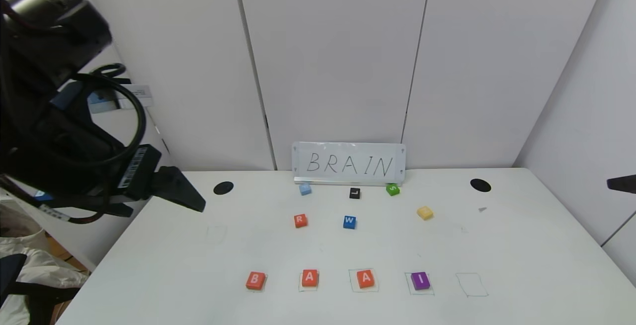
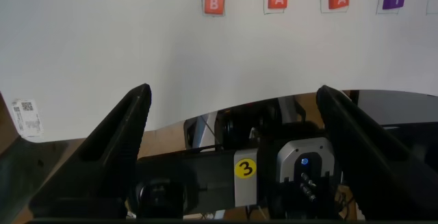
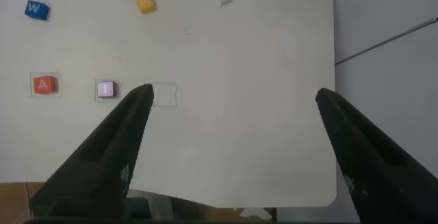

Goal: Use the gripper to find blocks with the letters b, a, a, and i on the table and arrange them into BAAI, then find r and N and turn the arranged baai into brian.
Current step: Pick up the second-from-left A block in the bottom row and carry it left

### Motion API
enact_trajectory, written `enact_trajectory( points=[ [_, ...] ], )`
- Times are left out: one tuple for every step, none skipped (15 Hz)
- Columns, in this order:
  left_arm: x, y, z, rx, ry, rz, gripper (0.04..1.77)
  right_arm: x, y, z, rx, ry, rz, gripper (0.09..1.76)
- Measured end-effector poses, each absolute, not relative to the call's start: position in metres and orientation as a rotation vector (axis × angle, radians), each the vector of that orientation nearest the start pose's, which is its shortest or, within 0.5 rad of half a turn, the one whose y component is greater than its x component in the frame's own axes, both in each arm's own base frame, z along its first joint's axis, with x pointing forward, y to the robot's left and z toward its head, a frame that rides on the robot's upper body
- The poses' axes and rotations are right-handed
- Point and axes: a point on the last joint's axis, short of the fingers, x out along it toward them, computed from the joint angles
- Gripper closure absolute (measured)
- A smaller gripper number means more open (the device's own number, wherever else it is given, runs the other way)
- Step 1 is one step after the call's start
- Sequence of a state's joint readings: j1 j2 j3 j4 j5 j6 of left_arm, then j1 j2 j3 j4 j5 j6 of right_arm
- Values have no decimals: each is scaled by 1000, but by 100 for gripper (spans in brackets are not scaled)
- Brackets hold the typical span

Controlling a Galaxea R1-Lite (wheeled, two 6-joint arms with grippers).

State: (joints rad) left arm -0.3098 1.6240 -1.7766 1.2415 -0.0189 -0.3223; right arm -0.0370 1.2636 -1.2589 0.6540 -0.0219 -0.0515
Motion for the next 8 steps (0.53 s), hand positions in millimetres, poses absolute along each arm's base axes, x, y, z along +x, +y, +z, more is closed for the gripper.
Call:
enact_trajectory(
  points=[
    [221, -77, 306, -135, 1135, -115, 9, 165, -6, 298, -46, 658, -36, 14],
    [227, -84, 302, -137, 1153, -114, 9, 164, -5, 298, -47, 659, -32, 14],
    [234, -91, 297, -136, 1173, -115, 9, 163, -5, 298, -49, 658, -29, 14],
    [239, -98, 292, -136, 1193, -114, 9, 163, -4, 298, -50, 658, -26, 14],
    [244, -105, 287, -135, 1212, -108, 9, 162, -4, 298, -52, 658, -22, 14],
    [248, -113, 280, -131, 1234, -103, 9, 162, -4, 297, -52, 658, -20, 14],
    [251, -121, 274, -127, 1259, -103, 9, 161, -3, 298, -53, 657, -19, 14],
    [253, -130, 267, -127, 1286, -99, 9, 161, -3, 297, -54, 658, -15, 14]
  ],
)
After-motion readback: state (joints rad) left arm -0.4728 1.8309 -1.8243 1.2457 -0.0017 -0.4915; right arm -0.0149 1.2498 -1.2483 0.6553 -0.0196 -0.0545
